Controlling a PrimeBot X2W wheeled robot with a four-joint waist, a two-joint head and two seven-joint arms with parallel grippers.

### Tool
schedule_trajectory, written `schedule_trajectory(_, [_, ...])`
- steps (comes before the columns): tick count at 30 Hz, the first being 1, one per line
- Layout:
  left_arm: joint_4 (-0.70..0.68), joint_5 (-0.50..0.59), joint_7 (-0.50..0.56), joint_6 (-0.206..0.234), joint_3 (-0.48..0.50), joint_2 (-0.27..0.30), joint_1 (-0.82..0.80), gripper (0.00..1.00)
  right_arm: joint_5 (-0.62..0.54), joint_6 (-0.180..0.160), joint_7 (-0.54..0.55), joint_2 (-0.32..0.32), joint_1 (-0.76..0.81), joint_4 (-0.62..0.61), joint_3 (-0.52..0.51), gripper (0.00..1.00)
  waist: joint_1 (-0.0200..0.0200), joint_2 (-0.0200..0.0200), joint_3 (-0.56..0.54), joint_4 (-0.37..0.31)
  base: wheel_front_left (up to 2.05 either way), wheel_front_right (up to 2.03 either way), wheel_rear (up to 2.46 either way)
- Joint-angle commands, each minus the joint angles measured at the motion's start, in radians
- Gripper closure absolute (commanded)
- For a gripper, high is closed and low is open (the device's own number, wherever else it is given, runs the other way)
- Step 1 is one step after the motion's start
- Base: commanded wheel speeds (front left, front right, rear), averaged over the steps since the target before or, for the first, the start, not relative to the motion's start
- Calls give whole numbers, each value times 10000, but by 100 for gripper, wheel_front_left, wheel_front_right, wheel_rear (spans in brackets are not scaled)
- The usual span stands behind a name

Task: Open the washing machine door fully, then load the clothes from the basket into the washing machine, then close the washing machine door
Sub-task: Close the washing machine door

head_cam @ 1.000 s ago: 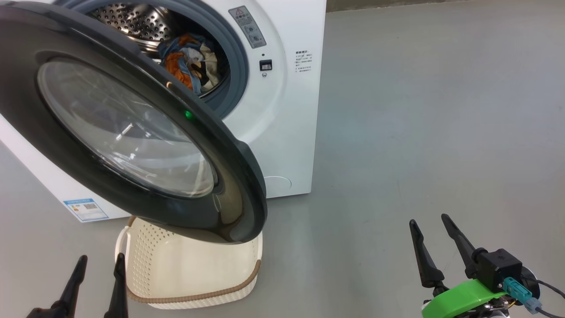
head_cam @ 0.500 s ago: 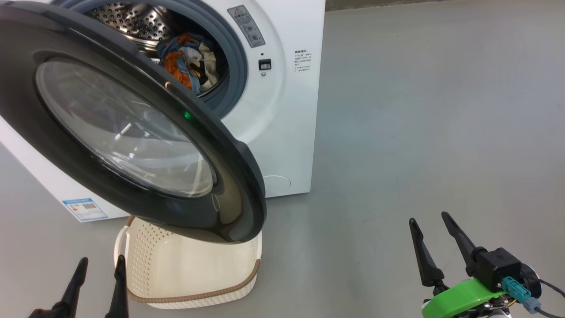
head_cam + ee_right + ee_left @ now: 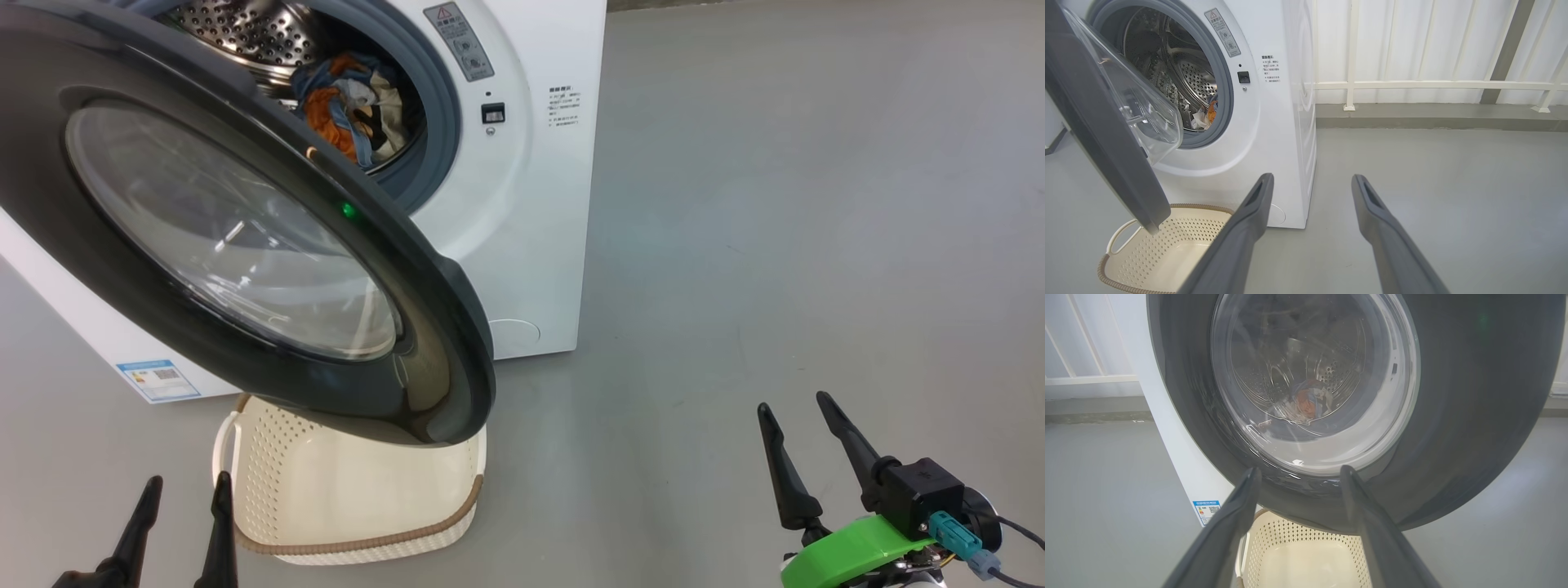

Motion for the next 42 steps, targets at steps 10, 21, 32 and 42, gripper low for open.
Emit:
schedule_trajectory(10, [-246,-93,-63,-25,382,115,-356,0,295,23,-49,-18,-334,-1660,163,100,0,0,169,57,0,0,0])
schedule_trajectory(21, [-204,-319,-63,-25,190,129,-651,0,192,23,-49,-19,-817,-5406,1777,100,0,0,427,205,0,0,0])
schedule_trajectory(32, [-116,-425,-63,-25,-64,106,-841,0,-13,23,-49,-1001,-1477,-5985,4510,100,0,0,581,619,0,0,0])
schedule_trajectory(42, [-148,-487,-63,-25,-62,77,-773,0,730,23,-49,-1849,-1775,-4128,6742,100,0,0,523,1010,0,0,0])
